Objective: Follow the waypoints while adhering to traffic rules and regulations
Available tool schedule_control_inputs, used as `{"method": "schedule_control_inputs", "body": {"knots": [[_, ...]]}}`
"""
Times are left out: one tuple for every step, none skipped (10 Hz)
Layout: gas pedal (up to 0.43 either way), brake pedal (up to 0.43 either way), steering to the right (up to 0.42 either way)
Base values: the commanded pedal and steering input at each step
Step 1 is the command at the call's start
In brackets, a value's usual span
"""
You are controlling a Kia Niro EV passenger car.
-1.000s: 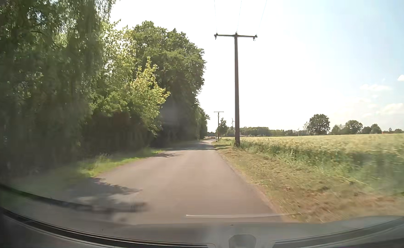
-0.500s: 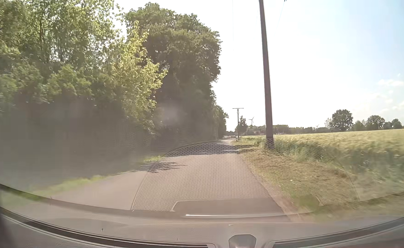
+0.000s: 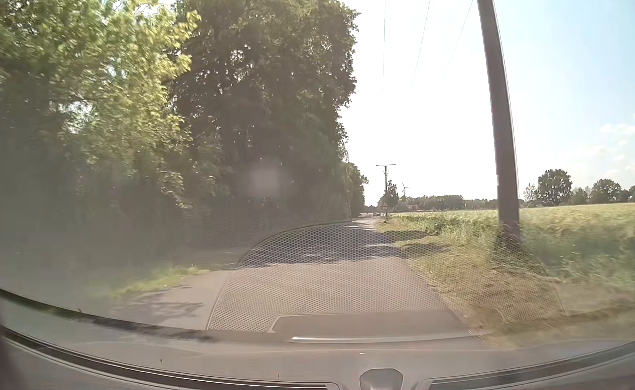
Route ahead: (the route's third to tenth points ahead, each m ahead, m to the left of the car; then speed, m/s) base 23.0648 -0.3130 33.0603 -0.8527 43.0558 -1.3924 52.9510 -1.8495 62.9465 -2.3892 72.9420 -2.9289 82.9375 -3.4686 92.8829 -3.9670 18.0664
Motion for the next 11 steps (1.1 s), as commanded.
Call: {"method": "schedule_control_inputs", "body": {"knots": [[0.319, 0.006, 0.008], [0.319, 0.006, 0.008], [0.311, 0.006, 0.008], [0.311, 0.006, 0.008], [0.287, 0.006, 0.009], [0.287, 0.006, 0.009], [0.287, 0.006, 0.01], [0.268, 0.006, 0.01], [0.268, 0.006, 0.011], [0.26, 0.006, 0.012], [0.228, 0.006, 0.014]]}}
